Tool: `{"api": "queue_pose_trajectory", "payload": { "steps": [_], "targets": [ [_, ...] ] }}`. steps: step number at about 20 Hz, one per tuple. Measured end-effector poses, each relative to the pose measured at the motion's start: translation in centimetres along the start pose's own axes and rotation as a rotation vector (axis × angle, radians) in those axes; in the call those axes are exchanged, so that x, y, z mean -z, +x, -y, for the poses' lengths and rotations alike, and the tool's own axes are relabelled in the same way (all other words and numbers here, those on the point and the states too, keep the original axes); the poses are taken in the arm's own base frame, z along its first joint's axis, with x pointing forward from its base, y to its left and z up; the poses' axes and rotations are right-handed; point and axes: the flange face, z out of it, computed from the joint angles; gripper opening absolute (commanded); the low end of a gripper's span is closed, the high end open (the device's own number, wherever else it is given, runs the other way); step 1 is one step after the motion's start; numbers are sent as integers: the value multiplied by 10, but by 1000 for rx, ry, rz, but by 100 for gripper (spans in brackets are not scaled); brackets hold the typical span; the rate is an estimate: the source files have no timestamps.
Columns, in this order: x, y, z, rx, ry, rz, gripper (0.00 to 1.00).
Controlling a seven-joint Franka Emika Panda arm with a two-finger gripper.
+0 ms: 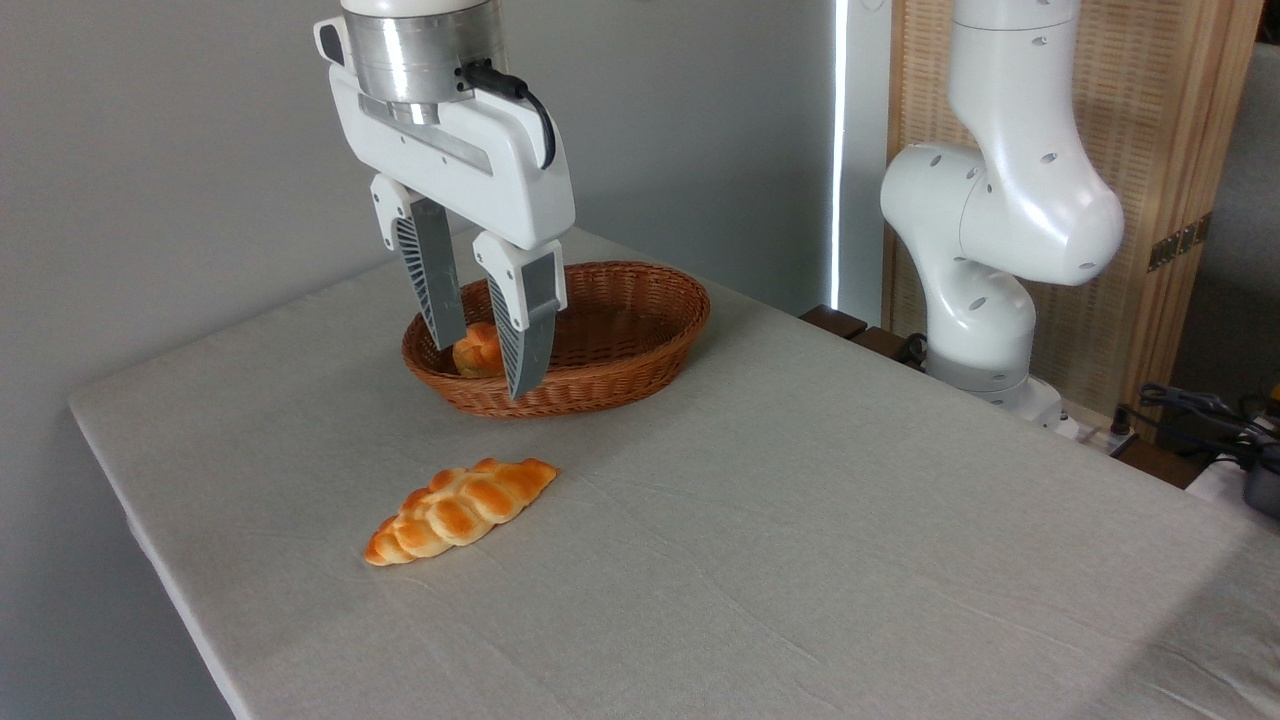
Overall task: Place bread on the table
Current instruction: 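Open the gripper and raise it away from the roll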
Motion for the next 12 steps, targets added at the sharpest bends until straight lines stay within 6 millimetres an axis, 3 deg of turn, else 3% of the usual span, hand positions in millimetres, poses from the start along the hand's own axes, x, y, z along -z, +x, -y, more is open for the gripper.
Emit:
{"api": "queue_pose_trajectory", "payload": {
  "steps": [12],
  "targets": [
    [5,-12,1,-5,46,76,100]
  ]
}}
